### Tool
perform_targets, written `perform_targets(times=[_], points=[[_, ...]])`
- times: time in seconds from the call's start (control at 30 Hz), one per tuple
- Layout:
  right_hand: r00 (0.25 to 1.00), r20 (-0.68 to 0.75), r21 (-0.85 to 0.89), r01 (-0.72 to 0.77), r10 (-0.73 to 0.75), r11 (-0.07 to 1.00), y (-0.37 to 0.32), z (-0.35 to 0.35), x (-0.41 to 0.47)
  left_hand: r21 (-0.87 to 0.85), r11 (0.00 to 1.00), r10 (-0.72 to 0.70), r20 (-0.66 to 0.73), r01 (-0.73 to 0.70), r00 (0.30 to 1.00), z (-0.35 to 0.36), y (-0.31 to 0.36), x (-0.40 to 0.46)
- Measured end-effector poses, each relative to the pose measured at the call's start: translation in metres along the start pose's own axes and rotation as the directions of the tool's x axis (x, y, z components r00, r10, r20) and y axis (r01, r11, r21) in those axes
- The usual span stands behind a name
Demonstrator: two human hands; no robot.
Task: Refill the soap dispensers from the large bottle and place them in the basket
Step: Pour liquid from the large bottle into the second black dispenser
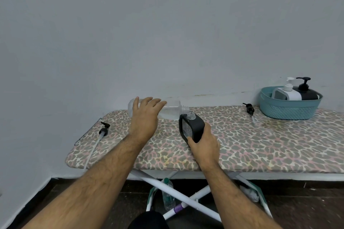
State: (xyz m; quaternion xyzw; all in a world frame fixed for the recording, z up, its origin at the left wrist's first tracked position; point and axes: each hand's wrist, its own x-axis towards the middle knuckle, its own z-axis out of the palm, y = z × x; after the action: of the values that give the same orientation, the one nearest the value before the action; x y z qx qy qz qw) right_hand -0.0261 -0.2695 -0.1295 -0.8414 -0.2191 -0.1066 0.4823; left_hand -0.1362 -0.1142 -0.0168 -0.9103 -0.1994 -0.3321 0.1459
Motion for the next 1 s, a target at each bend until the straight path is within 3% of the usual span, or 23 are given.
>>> perform_targets(times=[0.27, 0.4, 0.47, 0.63, 1.0], points=[[1.0, -0.002, -0.01, -0.007, 0.007, 1.0, -0.002, -0.003, -0.002, -0.108, 0.987, -0.111, 0.052, 0.116, 0.992, 0.009, 0.003, -0.017], [1.0, -0.01, 0.002, 0.001, -0.001, 1.0, -0.003, -0.005, -0.002, -0.301, 0.922, -0.245, 0.036, 0.244, 0.969, 0.013, -0.003, -0.024], [1.0, -0.007, 0.004, -0.003, 0.003, 1.0, -0.003, -0.005, -0.002, -0.442, 0.838, -0.336, 0.045, 0.32, 0.941, 0.01, -0.006, -0.027], [1.0, 0.012, 0.001, -0.016, 0.016, 1.0, -0.005, -0.006, -0.002, -0.639, 0.52, -0.507, 0.304, 0.567, 0.807, 0.012, -0.029, -0.037], [1.0, 0.01, 0.011, -0.018, 0.018, 1.0, -0.007, -0.009, -0.003, -0.762, 0.155, -0.678, 0.38, 0.628, 0.629, 0.024, -0.08, -0.058]])
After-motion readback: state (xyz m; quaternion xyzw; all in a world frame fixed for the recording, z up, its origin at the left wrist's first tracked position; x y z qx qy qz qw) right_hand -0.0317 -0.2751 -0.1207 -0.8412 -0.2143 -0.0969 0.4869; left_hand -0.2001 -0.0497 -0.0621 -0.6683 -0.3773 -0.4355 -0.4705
